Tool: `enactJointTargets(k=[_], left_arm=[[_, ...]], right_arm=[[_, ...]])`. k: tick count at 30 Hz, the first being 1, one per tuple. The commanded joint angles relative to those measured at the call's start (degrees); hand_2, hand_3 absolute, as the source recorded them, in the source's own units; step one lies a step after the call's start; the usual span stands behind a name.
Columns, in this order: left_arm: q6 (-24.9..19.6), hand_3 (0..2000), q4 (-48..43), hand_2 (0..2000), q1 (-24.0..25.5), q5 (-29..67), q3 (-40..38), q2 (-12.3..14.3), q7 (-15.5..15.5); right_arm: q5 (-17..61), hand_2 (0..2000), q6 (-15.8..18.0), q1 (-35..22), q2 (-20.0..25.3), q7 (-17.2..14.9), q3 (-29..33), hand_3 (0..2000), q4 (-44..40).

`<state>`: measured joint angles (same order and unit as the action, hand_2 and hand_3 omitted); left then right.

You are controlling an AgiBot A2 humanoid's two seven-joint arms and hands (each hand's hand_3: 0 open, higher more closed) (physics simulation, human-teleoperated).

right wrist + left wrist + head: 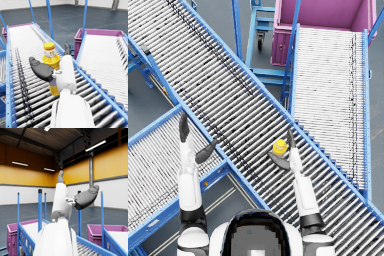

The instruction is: Pick up the oil and place it on the left assembly line, put the cola on the right, and keep Sprite still

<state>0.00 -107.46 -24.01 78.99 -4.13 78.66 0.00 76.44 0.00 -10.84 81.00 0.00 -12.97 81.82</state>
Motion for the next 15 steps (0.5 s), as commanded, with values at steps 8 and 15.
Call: enactJointTargets(k=[8, 15], left_arm=[[0.0, 0, 1.5, 0, -0.7, 0.0, -0.6, 0.3, 0.0], [0.0, 0, 1.7, 0, 0.0, 0.0, -1.0, 0.6, 0.0]], right_arm=[[0.0, 0, 0.3, -11.9, 4.8, 0.0, -2.6, 0, -26.6], [0.0, 2000, 0.0, -11.4, 5.3, 0.0, -2.3, 1633, -22.1]])
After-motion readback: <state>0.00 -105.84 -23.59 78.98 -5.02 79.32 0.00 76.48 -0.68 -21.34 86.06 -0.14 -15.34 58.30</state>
